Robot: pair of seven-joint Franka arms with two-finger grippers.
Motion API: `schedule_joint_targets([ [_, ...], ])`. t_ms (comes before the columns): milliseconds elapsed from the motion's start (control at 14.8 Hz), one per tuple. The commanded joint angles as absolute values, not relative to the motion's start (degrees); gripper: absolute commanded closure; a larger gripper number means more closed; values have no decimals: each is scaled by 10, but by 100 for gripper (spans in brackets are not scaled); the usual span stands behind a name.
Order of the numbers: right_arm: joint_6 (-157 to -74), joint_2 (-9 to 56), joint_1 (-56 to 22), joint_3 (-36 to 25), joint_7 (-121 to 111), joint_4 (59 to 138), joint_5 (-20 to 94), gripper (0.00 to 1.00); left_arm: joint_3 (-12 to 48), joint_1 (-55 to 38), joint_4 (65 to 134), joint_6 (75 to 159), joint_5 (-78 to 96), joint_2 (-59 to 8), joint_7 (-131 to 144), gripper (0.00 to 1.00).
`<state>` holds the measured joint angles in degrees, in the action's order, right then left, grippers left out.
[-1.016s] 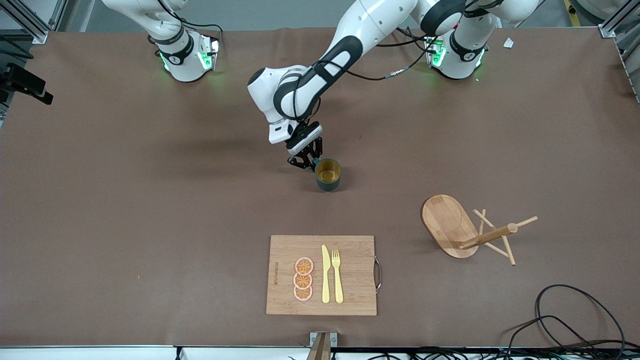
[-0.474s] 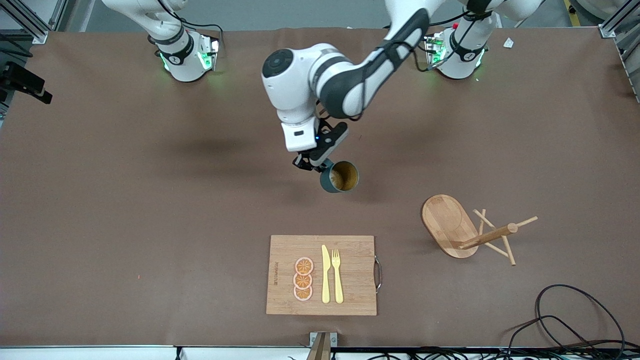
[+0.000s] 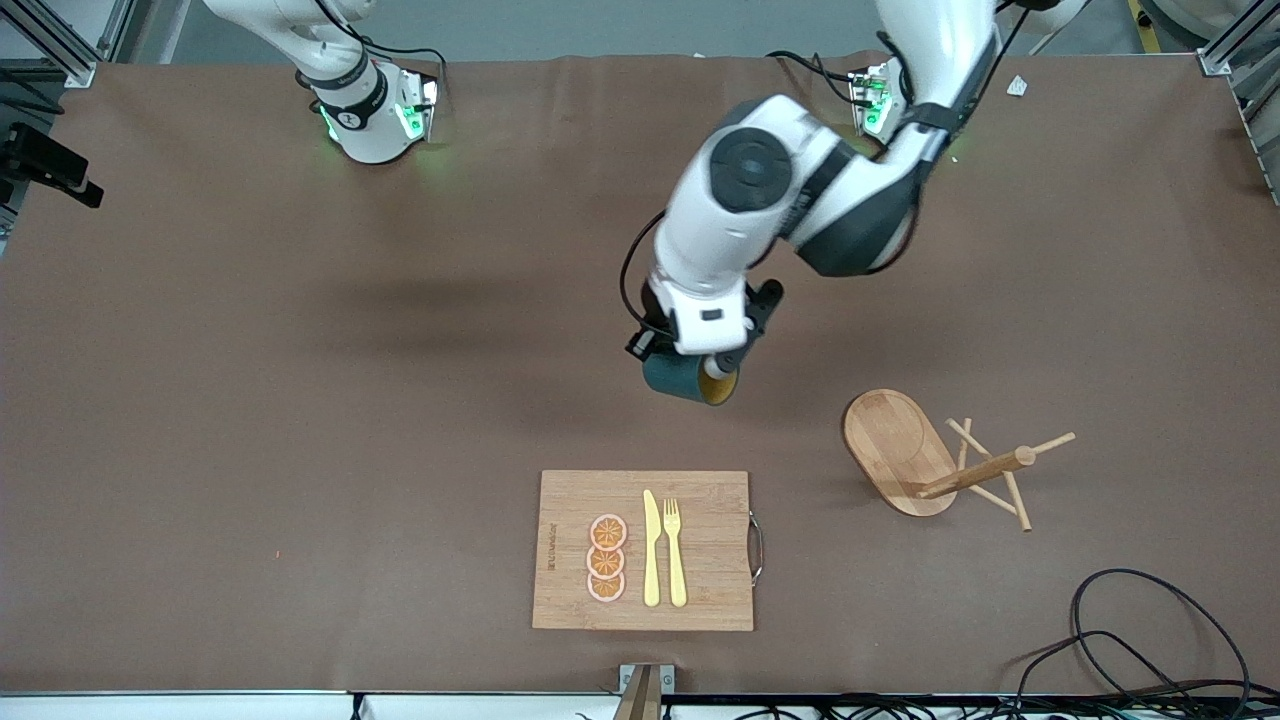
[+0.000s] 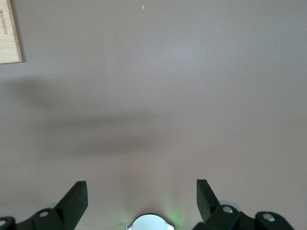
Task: Pass cup and hang on rack
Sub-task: 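Lift the mug by its handle and carry it to the rack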
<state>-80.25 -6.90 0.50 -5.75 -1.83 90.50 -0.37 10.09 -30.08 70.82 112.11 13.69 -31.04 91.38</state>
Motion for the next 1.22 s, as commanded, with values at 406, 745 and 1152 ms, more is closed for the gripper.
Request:
schedule_joint_targets([
  [406,-805,-80,8,-54,-25,912,0,0,104,-167,883,1124,431,-191,636,100],
  [745,-805,-80,8,-54,-25,912,0,0,104,-60,957,1036,542,-161,463,100],
  [1152,-805,-81,7,-54,-25,912,-1,0,104,43,972,935,567,-169,353,100],
])
